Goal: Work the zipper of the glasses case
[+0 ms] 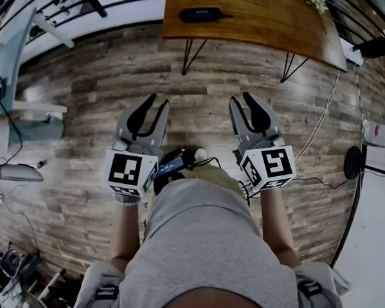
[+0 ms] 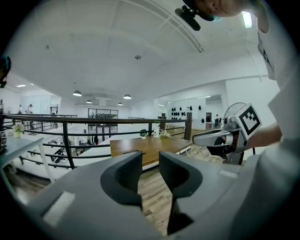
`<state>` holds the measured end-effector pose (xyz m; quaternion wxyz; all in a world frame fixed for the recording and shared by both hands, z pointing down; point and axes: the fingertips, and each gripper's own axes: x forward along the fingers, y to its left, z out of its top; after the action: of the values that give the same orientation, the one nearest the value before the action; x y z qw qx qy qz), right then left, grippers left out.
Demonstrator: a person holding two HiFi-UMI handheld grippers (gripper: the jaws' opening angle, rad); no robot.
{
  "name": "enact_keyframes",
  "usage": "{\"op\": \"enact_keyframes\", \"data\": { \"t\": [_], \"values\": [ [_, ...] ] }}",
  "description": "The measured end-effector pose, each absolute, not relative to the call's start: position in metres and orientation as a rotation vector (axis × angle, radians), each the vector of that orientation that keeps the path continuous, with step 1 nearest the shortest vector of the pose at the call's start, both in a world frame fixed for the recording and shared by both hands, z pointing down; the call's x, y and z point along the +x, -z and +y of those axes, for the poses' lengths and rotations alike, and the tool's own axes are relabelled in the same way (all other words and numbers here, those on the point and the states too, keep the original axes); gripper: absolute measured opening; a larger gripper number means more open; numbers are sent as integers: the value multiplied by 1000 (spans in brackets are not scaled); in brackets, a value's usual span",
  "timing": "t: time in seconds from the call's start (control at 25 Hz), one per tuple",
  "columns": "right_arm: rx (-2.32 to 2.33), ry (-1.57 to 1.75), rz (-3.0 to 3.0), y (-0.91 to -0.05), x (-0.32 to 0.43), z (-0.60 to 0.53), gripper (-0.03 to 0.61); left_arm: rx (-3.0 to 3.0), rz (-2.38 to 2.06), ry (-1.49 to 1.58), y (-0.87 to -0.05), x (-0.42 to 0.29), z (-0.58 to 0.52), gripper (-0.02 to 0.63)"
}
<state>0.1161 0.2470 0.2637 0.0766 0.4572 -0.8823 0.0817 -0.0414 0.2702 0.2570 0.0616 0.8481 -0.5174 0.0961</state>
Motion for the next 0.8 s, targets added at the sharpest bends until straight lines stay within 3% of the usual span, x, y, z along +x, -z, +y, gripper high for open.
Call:
{"op": "enact_keyframes", "data": {
  "t": [0.8],
  "values": [
    [1344,-243,-2667,-271,156,237,123,2542,-1660,-235,-249,-12,264,109]
  ]
}}
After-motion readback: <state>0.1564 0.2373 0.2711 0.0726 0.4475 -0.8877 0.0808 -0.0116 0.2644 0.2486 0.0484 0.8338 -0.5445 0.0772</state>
